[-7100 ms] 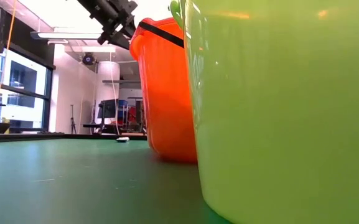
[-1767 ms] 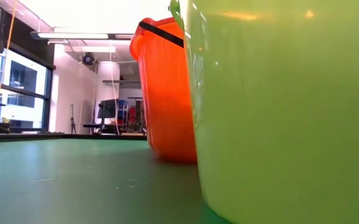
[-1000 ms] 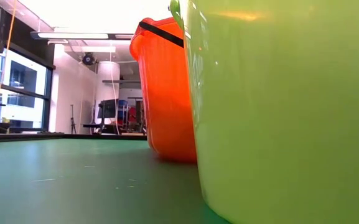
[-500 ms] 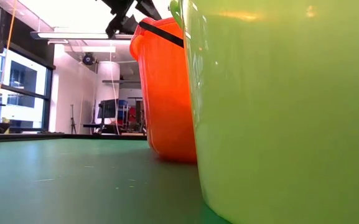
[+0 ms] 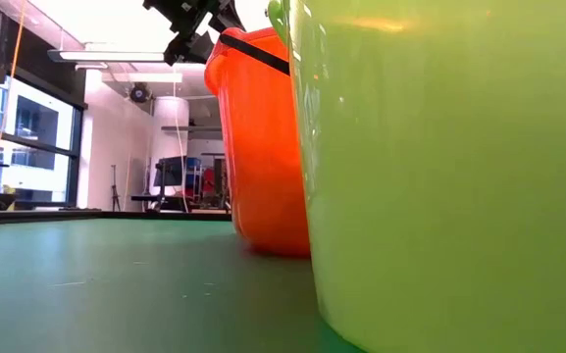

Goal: Sort candy by brand, put in halloween buckets
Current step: Put the white chocolate into the green bucket

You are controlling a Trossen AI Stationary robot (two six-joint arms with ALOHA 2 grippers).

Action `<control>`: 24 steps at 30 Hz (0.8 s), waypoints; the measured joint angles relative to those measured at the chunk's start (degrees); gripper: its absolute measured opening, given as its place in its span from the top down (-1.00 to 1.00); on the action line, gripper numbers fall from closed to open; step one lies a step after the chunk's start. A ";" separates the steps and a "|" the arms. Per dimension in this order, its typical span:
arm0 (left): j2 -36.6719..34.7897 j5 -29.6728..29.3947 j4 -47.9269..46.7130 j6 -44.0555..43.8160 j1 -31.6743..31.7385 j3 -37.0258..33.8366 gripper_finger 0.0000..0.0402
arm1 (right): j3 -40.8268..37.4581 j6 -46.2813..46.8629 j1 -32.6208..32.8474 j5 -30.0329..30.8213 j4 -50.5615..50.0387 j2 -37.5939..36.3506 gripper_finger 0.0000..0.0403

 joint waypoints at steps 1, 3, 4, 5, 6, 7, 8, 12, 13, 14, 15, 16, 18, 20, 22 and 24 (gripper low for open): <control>0.00 0.02 -0.03 0.82 0.00 0.00 -0.19 | 0.15 0.77 0.35 0.11 -0.86 0.00 0.01; 0.00 0.14 -0.15 2.50 0.00 0.00 -0.19 | 0.17 2.31 1.12 0.98 -1.61 0.04 0.01; 0.00 0.43 -0.25 2.98 0.00 0.00 -0.19 | 0.17 3.36 1.41 1.93 -1.96 0.05 0.01; 0.00 0.69 -0.35 3.38 0.00 0.00 -0.19 | 0.17 4.41 1.68 2.42 -2.28 0.05 0.01; 0.00 1.09 -0.44 3.76 0.00 0.00 -0.19 | 0.17 5.69 1.91 2.94 -2.21 0.10 0.01; 0.00 1.62 -0.44 4.12 0.00 0.00 -0.19 | 0.17 7.13 2.17 2.99 -1.91 0.20 0.01; 0.00 2.13 -0.42 4.46 0.00 0.00 -0.19 | 0.17 8.53 2.31 3.09 -1.66 0.27 0.01; 0.00 4.49 -0.73 4.86 0.00 0.00 -0.19 | 0.17 13.25 3.32 5.58 -0.99 0.27 0.01; 0.00 4.99 -0.79 4.86 0.00 0.00 -0.19 | 0.17 14.37 3.56 6.27 -1.45 0.27 0.01; 0.00 5.61 -1.02 4.88 0.00 0.00 -0.19 | 0.17 15.78 3.86 6.84 -1.88 0.27 0.01; 0.00 6.27 -1.36 4.92 0.00 0.00 -0.19 | 0.16 17.35 4.29 7.47 -2.37 0.32 0.01; 0.00 6.83 -1.67 4.92 0.00 0.00 -0.19 | 0.14 18.75 4.69 8.09 -2.70 0.32 0.01; 0.00 8.54 -1.97 4.89 0.00 0.00 -0.19 | 0.14 21.09 5.57 10.14 -2.66 0.32 0.01; 0.00 9.59 -1.97 4.97 0.00 0.00 -0.19 | 0.14 23.29 6.25 11.32 -2.12 0.33 0.01; 0.00 10.43 -1.96 4.97 0.00 0.00 -0.19 | 0.14 24.80 6.76 11.51 -1.94 0.34 0.01; 0.00 11.18 -1.97 4.97 0.00 0.00 -0.19 | 0.14 25.95 7.46 11.53 -2.25 0.55 0.01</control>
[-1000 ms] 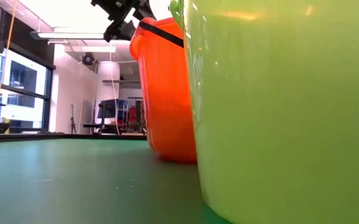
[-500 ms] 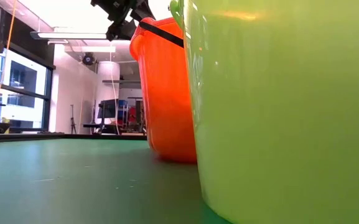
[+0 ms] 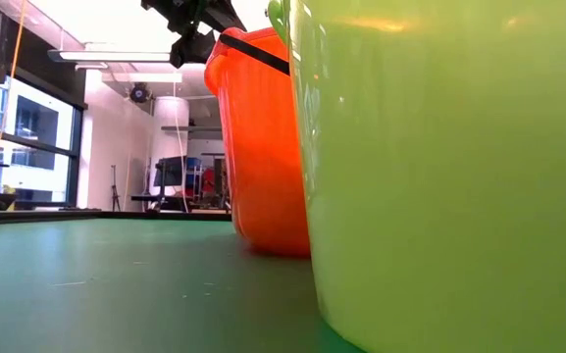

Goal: Sort candy by brand, put in halloween buckets
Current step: Put the white chocolate into the green bucket

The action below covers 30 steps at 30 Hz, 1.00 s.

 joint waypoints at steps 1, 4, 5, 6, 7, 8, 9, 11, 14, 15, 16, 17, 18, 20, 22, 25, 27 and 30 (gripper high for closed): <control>0.00 0.42 -0.02 0.00 0.00 0.00 -0.19 | 0.00 0.88 0.28 0.09 -0.25 0.20 0.01; 0.00 0.86 -0.33 0.00 0.00 0.00 -0.19 | -0.02 3.41 1.39 1.70 -0.80 1.44 0.01; 0.00 0.88 -0.37 0.00 0.00 0.00 -0.19 | -0.02 3.94 1.80 2.31 -0.58 1.94 0.01; 0.00 0.86 -0.43 0.00 0.00 0.00 -0.19 | -0.02 4.55 2.23 2.99 -0.46 2.35 0.01; 0.00 0.86 -0.45 0.00 0.00 0.00 -0.19 | -0.02 5.07 2.67 3.49 -0.42 2.68 0.01; 0.00 0.86 -0.52 0.00 0.00 0.00 -0.19 | -0.02 5.62 3.17 4.10 -0.40 3.06 0.01; 0.00 0.86 -0.67 0.00 0.00 0.00 -0.19 | -0.02 6.06 3.56 4.76 -0.48 3.36 0.01; 0.00 0.86 -0.85 -0.04 0.00 0.00 -0.19 | -0.04 6.95 4.46 6.57 -1.16 3.96 0.01; 0.00 0.86 -0.85 -0.03 0.00 0.01 -0.19 | -0.04 7.94 5.14 8.23 -1.71 4.79 0.01; 0.00 0.86 -0.85 -0.02 0.00 0.01 -0.19 | -0.04 7.99 5.31 8.24 -1.71 5.07 0.01; 0.00 0.86 -0.85 -0.02 0.00 0.02 -0.19 | -0.04 7.99 5.45 8.31 -1.71 5.30 0.01; 0.00 0.86 -0.84 -0.01 0.00 0.02 -0.19 | -0.04 8.02 5.62 8.44 -1.70 5.51 0.01; 0.00 0.86 -0.85 0.11 0.00 0.01 -0.19 | -0.04 8.23 5.80 8.65 -1.69 5.71 0.02; 0.00 0.86 -0.88 0.42 0.00 0.02 -0.19 | 0.00 8.25 5.90 9.14 -1.68 6.12 0.07; 0.00 0.86 -0.91 0.42 0.00 0.02 -0.19 | 0.04 8.24 5.93 9.29 -1.67 6.39 0.15; 0.00 0.86 -0.93 0.49 0.00 0.02 -0.19 | 0.04 7.65 5.95 10.33 -1.66 6.47 0.31; 0.00 0.86 -0.94 0.50 0.00 0.02 -0.19 | 0.00 6.21 5.76 11.01 -1.69 6.52 0.42; 0.00 0.86 -0.96 0.50 0.00 0.02 -0.19 | -0.11 3.85 5.62 11.45 -2.07 6.56 0.60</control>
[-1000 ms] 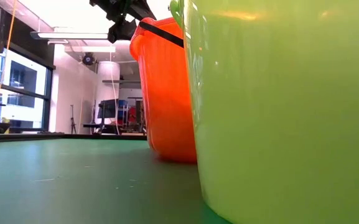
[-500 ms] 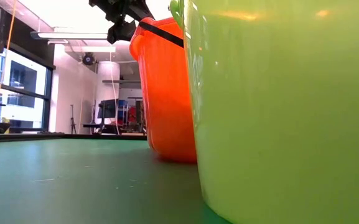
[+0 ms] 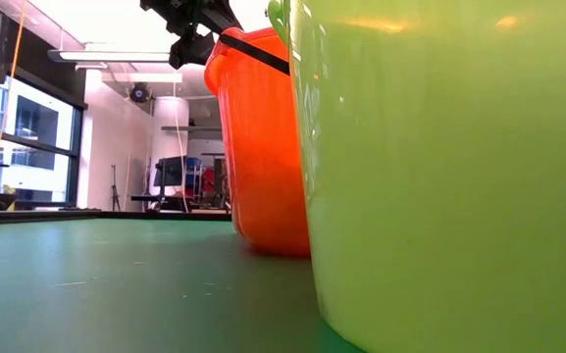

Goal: Sort candy by brand, put in halloween buckets
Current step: Put the white chocolate into the green bucket

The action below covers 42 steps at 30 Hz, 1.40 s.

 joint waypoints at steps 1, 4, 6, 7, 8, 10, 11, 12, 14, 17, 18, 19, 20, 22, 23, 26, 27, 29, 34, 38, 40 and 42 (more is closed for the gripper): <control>0.00 0.00 0.00 0.00 0.00 0.00 -0.19 | 0.02 -0.52 0.04 0.14 -0.04 0.00 0.66; 0.00 -0.02 -0.09 0.19 0.00 0.00 -0.19 | 0.01 -2.38 0.34 1.42 -1.31 -0.01 0.88; -0.04 -0.01 -0.39 1.25 0.00 0.00 -0.19 | 0.00 -5.39 0.99 2.41 -2.01 -0.29 0.96; -0.40 0.04 -0.79 1.70 0.00 0.00 -0.19 | 0.00 -6.48 1.37 3.03 -2.46 -0.72 0.96; -1.02 0.33 -1.35 2.27 0.00 0.00 -0.19 | 0.00 -7.30 1.77 3.54 -3.01 -1.29 0.95; -2.96 0.31 -2.01 3.94 0.00 0.00 -0.19 | 0.00 -7.92 2.48 4.06 -4.26 -3.00 0.98; -4.08 -0.48 -2.96 4.61 -0.02 0.04 -0.19 | 0.00 -9.09 2.89 4.10 -4.42 -4.24 0.99; -5.35 -1.96 -3.92 5.23 -0.02 0.04 -0.19 | 0.00 -10.32 3.41 4.14 -4.27 -5.91 0.99; -7.91 -6.06 -6.01 6.43 -0.04 0.04 -0.19 | 0.00 -12.71 4.47 4.45 -4.26 -10.23 0.99; -11.93 -12.93 -8.69 6.94 0.00 0.04 -0.19 | 0.00 -17.34 6.00 3.69 -3.13 -18.10 1.00; -13.08 -14.51 -9.13 6.91 0.00 0.07 -0.19 | 0.00 -19.45 6.46 2.15 -2.49 -21.33 1.00; -14.13 -15.24 -9.53 6.80 0.01 0.07 -0.19 | 0.02 -21.70 6.68 -0.28 -1.77 -24.53 1.00; -14.95 -15.27 -9.77 6.65 0.00 0.07 -0.19 | 0.02 -24.15 6.87 -3.65 -0.86 -27.60 1.00; -16.20 -15.19 -9.85 5.75 0.00 0.07 -0.19 | 0.02 -27.58 7.32 -11.64 0.95 -33.49 1.00; -16.52 -15.17 -10.06 4.81 0.00 0.07 -0.19 | 0.03 -28.64 7.67 -15.90 1.77 -36.26 1.00; -16.70 -15.24 -10.82 0.95 0.00 0.07 -0.19 | 0.07 -28.25 9.70 -26.31 3.86 -43.28 1.00; -16.50 -15.26 -10.96 -0.07 0.00 0.07 -0.19 | 0.07 -27.20 10.83 -28.71 4.77 -45.15 1.00; -15.91 -15.27 -10.89 -1.57 0.00 0.07 -0.19 | 0.07 -24.25 13.87 -32.09 7.43 -48.26 1.00; -14.09 -14.96 -10.95 -1.41 0.00 0.07 -0.19 | 0.07 -15.54 26.06 -36.57 17.54 -51.95 1.00; -13.53 -14.22 -11.58 0.75 -0.07 0.04 -0.19 | 0.07 -7.84 39.09 -36.49 27.06 -51.26 1.00; -13.46 -12.23 -12.63 0.92 -0.07 0.04 -0.19 | 0.11 -4.11 45.71 -33.98 30.69 -49.85 1.00; -13.44 -9.99 -14.35 0.89 -0.07 0.04 -0.19 | 0.11 0.00 51.92 -30.97 33.47 -47.88 1.00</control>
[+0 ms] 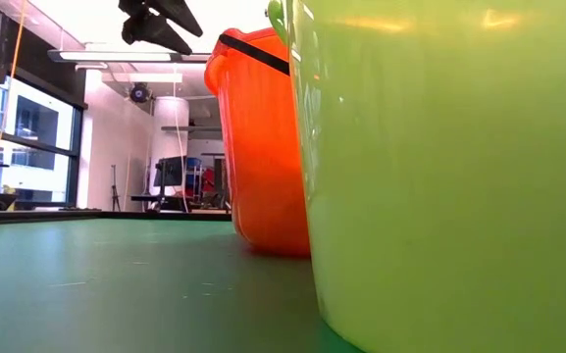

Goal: Sort candy by brand, put in halloween buckets
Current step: Put the white chocolate into the green bucket

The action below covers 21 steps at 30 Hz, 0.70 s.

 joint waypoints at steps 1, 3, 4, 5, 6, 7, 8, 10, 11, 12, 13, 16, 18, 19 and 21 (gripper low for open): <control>0.00 1.11 -0.60 -0.02 0.00 0.00 -0.19 | 0.00 2.20 2.74 1.47 1.38 1.23 1.00; -0.02 3.09 -1.99 -0.04 0.00 0.00 -0.19 | 0.00 6.56 7.71 3.34 4.30 3.77 1.00; -0.01 3.98 -2.52 -0.06 0.00 0.00 -0.19 | 0.00 8.62 9.92 3.73 5.67 5.19 1.00; 0.00 4.59 -2.81 -0.07 -0.08 0.00 -0.19 | 0.00 10.69 11.85 4.31 6.78 6.64 1.00; 0.00 4.99 -2.87 -0.25 -0.25 0.00 -0.19 | 0.00 12.73 13.62 5.26 7.65 8.09 1.00; -0.02 5.10 -2.86 -0.46 -0.54 0.00 -0.19 | 0.00 14.58 15.27 6.38 8.53 9.58 1.00; -0.02 5.11 -2.86 -0.48 -0.90 0.00 -0.19 | 0.00 15.94 16.62 7.44 9.45 11.21 1.00; -0.02 5.18 -2.87 -0.50 -1.87 0.00 -0.19 | 0.00 17.66 18.56 9.42 11.81 14.74 1.00; -0.02 5.18 -2.87 -0.50 -2.38 0.00 -0.19 | 0.00 18.61 19.22 9.72 13.10 16.63 1.00; -0.02 5.18 -2.87 -0.69 -2.97 0.00 -0.19 | 0.00 19.38 19.78 9.70 14.43 18.57 1.00; -0.02 5.12 -2.89 -1.05 -3.50 0.00 -0.19 | -0.01 20.08 20.27 9.64 15.83 20.43 1.00; -0.02 3.80 -2.92 -1.56 -5.00 0.00 -0.19 | -0.02 21.78 21.36 9.67 17.78 24.92 1.00; -0.02 2.93 -2.91 -1.53 -5.72 0.00 -0.19 | -0.02 23.03 21.77 10.53 17.55 27.30 1.00; -0.02 2.63 -2.94 -1.55 -6.01 0.00 -0.19 | -0.02 23.80 21.87 10.84 17.32 28.32 1.00; -0.02 2.47 -3.10 -1.55 -6.53 0.00 -0.19 | 0.10 25.20 21.84 10.94 17.24 30.24 1.00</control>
